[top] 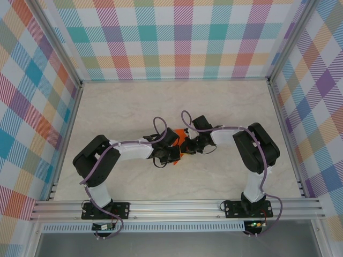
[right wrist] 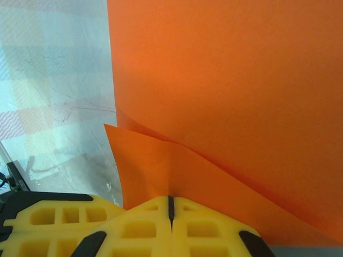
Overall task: Fold a paper plane with a square sheet of paper (pick it up from the middle)
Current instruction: Third fold the triangle at the center of the table.
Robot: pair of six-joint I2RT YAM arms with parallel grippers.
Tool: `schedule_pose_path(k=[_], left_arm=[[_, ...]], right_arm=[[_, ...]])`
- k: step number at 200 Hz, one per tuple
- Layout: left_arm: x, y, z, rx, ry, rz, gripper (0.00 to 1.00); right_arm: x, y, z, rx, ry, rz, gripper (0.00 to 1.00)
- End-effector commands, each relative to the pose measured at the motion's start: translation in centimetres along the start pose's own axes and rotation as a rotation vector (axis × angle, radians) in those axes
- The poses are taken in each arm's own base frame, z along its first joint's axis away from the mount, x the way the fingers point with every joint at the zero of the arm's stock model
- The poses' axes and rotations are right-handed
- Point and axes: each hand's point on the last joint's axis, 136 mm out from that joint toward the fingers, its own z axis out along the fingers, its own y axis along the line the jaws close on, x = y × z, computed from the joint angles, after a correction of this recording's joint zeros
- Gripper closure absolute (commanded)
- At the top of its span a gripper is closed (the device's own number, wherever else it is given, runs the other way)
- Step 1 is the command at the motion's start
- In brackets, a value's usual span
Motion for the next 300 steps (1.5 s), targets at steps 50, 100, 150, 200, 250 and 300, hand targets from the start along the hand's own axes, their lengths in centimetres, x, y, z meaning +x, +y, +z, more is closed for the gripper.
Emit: schedule_pose_path(k=[50, 100, 150, 200, 250, 300], left_arm=[[2.1, 4.4, 0.1, -0.145, 0.066, -0.041, 1.0], [1.6, 3.5, 0.0, -0.121, 0.053, -0.027, 1.0], [1.5, 3.0, -0.1, -0.102, 0.052, -0.019, 1.0], [1.2, 1.7, -0.3, -0.036, 0.034, 0.004, 1.0], [-0.4, -1.8, -1.8, 0.12, 0.017, 0.066, 1.0], [-0.7, -1.4, -1.8, 0.136, 0.058, 0.121, 0.9]], right_arm=[[-7.0, -5.4, -4.4, 0.168, -0.247, 0.017, 1.0], [-6.5, -1.6, -7.1, 0.054, -0.317, 0.001, 1.0], [-2.1, 1.5, -3.2, -0.082, -0.148, 0.048, 1.0], [-1.4, 0.7, -0.5, -0.053, -0.057, 0.093, 1.0], [-0.8, -1.9, 0.4, 0.067, -0.016, 0.112, 1.0], [-0.7, -2.6, 0.9, 0.095, 0.009, 0.11, 1.0]])
